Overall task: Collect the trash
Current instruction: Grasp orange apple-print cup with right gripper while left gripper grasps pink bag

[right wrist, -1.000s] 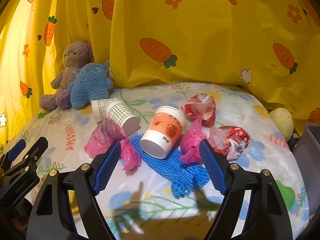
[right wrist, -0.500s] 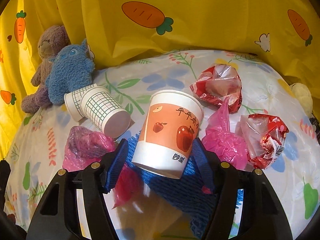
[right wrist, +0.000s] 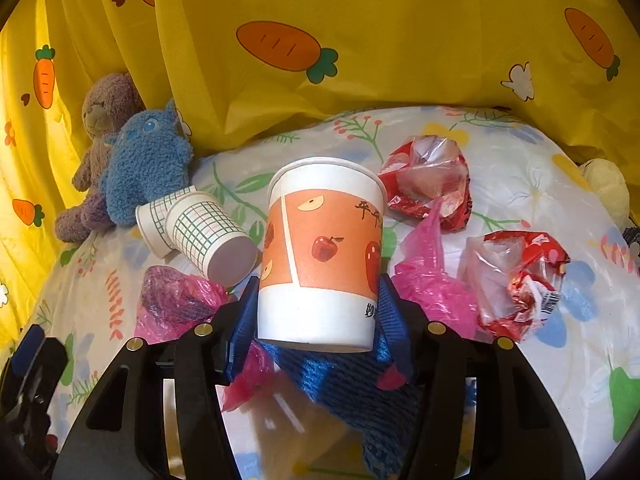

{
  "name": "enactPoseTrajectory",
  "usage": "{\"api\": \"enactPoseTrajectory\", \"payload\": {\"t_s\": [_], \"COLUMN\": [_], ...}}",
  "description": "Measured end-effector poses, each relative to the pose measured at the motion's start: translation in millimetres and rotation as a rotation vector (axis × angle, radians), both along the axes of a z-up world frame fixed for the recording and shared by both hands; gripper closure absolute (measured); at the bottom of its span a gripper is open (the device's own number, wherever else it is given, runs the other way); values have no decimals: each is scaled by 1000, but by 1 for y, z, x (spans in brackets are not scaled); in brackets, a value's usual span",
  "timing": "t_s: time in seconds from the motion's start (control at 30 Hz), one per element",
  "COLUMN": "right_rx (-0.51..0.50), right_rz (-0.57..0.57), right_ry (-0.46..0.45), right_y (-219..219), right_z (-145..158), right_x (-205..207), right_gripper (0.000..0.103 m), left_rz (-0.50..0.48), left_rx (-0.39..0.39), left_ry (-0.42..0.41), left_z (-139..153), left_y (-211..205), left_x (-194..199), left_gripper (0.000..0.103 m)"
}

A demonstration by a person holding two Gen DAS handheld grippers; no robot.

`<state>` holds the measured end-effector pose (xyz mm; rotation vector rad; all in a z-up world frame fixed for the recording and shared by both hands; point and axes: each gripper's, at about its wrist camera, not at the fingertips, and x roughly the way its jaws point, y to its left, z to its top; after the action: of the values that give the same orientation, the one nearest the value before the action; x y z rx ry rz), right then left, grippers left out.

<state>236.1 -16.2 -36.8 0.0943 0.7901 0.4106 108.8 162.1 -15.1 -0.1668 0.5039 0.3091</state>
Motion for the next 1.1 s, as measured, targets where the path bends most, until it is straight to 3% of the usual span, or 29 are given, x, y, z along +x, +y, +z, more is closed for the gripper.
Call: {"api": "enactPoseTrajectory", "payload": {"t_s": [0.27,0.5,0.57,0.63,0.7,0.93,1.1], "right_rx": [0,-7,-7,-11,-26,-42,-36], "right_rz": [-11,0,1,9,18,5,9], "right_ry": [-119,-119,-121,-116,-116,-133,-146], "right_y": [-44,-64,-66,-67,-67,-74,-79], "right_z": [22,18,15,12,9,6,8], "right_x": [-35,-50,-57,-61,-65,-75,-82], "right_gripper": [46,45,45,45,45,45,45], "left_rz": [-81,-95,-93,-107,-116,-154,-158], "left_rx": [41,-66,-85,-131,-161,-153,-154], "left_ry": [92,191,213,236,228,194,122], "left_z": [-13,-39,-45,-52,-53,-46,-30], "left_y": [-18,-8,-5,-2,1,-12,-21], "left_x": [52,82,85,87,85,77,61], "left_gripper": [6,7,12,28,34,73,86]}}
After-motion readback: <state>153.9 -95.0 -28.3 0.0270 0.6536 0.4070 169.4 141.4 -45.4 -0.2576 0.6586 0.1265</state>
